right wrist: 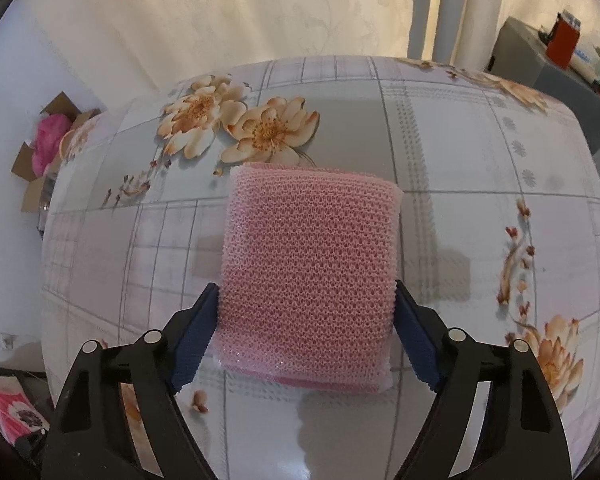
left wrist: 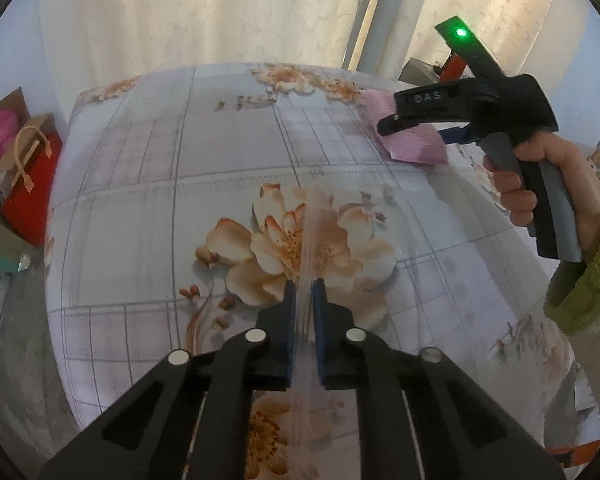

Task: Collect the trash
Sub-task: 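Grasp the pink sponge with the right tool while the left tool holds the clear box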

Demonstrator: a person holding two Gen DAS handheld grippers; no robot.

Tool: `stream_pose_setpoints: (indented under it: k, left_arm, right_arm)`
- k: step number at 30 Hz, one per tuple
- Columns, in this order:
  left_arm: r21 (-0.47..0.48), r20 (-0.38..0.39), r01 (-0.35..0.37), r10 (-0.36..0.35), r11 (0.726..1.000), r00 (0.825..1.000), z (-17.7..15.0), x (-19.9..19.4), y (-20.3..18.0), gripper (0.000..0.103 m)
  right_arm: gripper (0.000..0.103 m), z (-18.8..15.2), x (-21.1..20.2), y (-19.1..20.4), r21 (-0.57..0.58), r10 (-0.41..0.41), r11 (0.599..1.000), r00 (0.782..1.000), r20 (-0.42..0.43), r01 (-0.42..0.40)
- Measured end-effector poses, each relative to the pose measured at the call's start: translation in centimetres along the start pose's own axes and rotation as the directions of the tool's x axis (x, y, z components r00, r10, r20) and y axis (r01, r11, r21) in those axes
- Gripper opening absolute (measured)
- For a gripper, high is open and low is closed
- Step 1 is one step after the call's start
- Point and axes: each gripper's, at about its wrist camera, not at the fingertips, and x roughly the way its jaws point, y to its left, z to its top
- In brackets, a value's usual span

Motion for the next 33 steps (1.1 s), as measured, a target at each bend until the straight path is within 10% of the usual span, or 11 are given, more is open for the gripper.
stream_pose_setpoints:
  k: [19, 21, 25, 33]
  left_arm:
    - [-0.271, -0.042, 0.115, -0.132, 0.956, 0.99, -9.2, -5.4, 0.1, 0.015]
    - [-0.249, -0.042, 0.103, -0.117, 0.963, 0.992, -9.5, -5.7, -0.4, 0.032]
    - [-0.161, -0.045, 0.055, -0.063, 0.985, 0.997, -9.1, -5.4, -1.5, 0.035]
    - [-0.049, -0.052, -0.1, 0.098, 0.994, 0.994, -8.8, -3.8, -2.6, 0.015]
  right_arm:
    - [0.077, -20.3, -10.8, -2.7, -0.093, 0.069, 0.994, 0.993, 0.093, -0.06]
    - [0.078, -21.6, -11.0, -2.8, -0.088, 0.072, 0.994, 0.993, 0.093, -0.064]
    - [0.08, -23.4, -11.3, -2.9, -0.075, 0.087, 0.994, 0.993, 0.085, -0.081]
    - [0.081, -24.4, -10.8, -1.5, -0.085, 0.06, 0.995, 0.995, 0.084, -0.053]
